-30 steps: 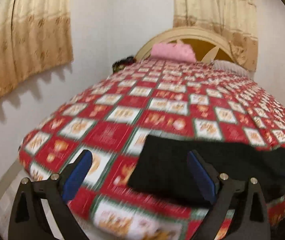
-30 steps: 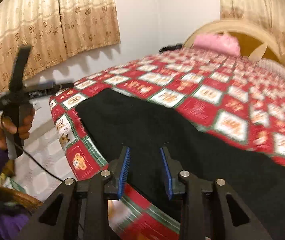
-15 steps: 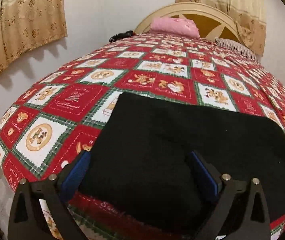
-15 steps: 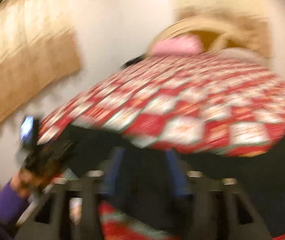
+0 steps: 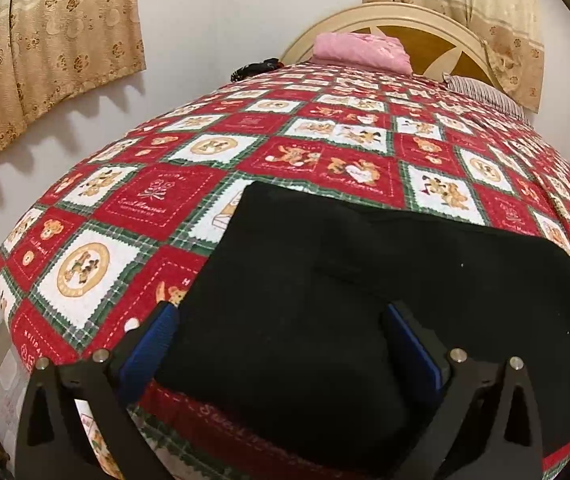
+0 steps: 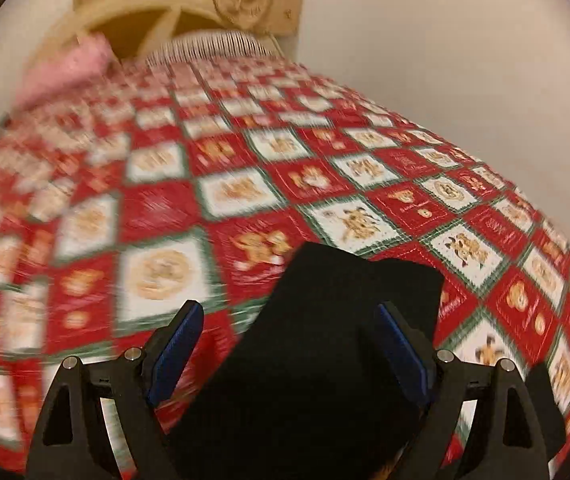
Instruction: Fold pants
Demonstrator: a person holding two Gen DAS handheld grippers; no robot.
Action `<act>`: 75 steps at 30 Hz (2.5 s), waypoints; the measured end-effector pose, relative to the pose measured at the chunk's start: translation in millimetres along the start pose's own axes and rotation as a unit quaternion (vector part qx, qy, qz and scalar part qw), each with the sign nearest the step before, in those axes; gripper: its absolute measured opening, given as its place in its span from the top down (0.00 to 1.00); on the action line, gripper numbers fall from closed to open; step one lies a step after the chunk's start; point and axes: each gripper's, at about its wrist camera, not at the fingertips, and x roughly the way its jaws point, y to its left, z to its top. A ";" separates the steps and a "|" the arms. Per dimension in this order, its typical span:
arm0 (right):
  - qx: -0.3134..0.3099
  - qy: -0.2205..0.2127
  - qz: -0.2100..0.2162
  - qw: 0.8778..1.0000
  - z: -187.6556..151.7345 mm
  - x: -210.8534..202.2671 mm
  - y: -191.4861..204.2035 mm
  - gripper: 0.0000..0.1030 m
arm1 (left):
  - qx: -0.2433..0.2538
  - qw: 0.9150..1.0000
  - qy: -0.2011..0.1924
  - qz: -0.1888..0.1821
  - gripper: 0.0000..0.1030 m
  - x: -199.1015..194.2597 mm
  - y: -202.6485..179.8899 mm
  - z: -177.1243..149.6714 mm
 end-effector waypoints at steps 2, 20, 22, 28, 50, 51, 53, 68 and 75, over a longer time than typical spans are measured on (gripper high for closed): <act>-0.008 0.036 0.013 0.999 0.6 20.2 -0.2 0.29 | 0.001 1.000 -0.002 0.001 0.00 0.1 0.1 -0.2; 0.160 -0.131 0.237 0.949 -68.9 -137.1 -152.9 0.93 | 0.000 1.000 -0.007 0.003 0.00 -0.3 -0.1 -0.9; 0.187 -0.145 0.246 0.940 -101.9 -142.7 -181.0 0.93 | 0.000 1.000 -0.006 0.005 0.00 0.0 -0.5 -0.9; 0.233 -0.119 0.250 0.932 -186.1 -104.4 -228.7 0.93 | 0.000 1.000 -0.003 0.008 0.00 0.8 -1.4 -0.3; 0.063 -0.190 0.239 0.950 -198.1 -177.5 -143.0 0.36 | 0.053 0.995 -0.059 -0.060 0.00 -69.8 -73.2 10.7; 0.041 -0.186 0.224 0.956 -194.2 -176.6 -124.3 0.36 | 0.074 0.992 -0.063 -0.085 0.00 -77.2 -94.0 12.4; 0.016 -0.186 0.214 0.959 -189.6 -172.0 -105.3 0.40 | 0.099 0.986 -0.062 -0.118 0.00 -82.2 -121.3 11.7; -0.101 -0.104 0.183 0.972 -255.6 -157.8 -98.5 0.46 | 0.226 0.950 0.000 -0.217 0.00 -82.8 -228.1 -64.3; 0.012 -0.197 0.114 0.974 -207.7 -183.2 -157.7 0.46 | 0.213 0.948 0.022 -0.236 0.00 -92.5 -229.1 -61.1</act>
